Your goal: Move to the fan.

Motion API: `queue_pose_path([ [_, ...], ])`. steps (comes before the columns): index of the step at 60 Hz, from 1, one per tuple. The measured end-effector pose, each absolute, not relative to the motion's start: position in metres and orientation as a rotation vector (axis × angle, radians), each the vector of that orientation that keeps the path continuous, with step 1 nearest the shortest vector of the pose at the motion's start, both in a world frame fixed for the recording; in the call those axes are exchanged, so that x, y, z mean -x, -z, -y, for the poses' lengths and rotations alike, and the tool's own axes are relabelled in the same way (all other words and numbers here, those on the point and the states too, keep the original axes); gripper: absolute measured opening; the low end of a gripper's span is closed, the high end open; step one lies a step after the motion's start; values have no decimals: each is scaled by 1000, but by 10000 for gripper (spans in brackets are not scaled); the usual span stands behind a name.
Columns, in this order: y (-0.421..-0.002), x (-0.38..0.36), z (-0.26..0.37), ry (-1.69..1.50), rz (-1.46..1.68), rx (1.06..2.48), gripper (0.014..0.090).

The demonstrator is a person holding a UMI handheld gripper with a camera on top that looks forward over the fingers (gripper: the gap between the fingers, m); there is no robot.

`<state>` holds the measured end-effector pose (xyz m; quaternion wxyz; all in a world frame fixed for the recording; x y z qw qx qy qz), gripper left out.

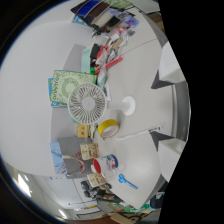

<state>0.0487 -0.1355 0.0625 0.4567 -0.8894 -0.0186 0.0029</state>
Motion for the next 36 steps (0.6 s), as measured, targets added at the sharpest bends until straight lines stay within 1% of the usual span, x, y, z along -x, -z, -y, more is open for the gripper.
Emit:
queue_pose_path([
  [16, -60, -58, 76, -33, 89, 2168, 838],
  [36, -55, -61, 68, -56, 103, 2183, 839],
])
